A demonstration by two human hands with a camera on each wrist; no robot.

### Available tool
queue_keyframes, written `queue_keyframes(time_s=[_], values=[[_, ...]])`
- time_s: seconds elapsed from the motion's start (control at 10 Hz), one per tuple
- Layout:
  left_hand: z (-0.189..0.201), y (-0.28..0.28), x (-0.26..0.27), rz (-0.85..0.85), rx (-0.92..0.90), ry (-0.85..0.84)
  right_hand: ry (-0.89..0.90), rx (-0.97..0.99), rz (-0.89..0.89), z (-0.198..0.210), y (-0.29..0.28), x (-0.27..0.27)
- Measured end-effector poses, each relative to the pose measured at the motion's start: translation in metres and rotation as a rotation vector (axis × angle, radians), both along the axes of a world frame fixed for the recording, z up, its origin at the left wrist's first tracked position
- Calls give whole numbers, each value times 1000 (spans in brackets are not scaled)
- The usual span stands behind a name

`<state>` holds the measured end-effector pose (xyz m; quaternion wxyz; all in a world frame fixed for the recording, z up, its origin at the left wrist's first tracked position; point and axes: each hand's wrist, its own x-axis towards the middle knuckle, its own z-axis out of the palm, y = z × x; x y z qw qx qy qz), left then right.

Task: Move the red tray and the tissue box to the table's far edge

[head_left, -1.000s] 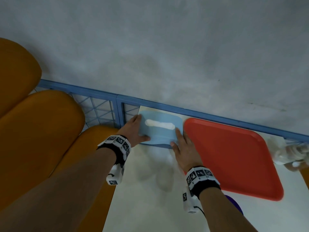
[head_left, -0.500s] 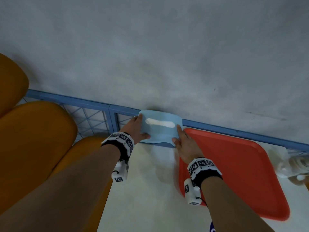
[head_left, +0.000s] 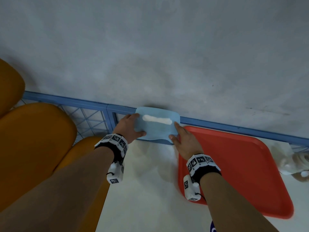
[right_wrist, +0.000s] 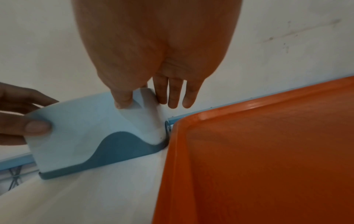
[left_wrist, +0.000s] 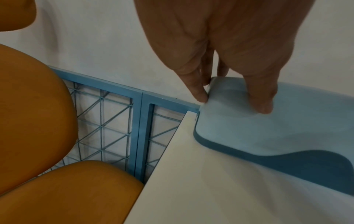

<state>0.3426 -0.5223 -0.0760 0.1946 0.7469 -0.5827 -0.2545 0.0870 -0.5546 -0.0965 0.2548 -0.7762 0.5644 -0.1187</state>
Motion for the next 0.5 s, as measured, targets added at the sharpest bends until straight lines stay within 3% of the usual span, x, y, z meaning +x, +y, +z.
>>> queue_keyframes(time_s=[0.5], values=[[13,14,-1,-93,119,-53,24,103,-33,12,12,-1]])
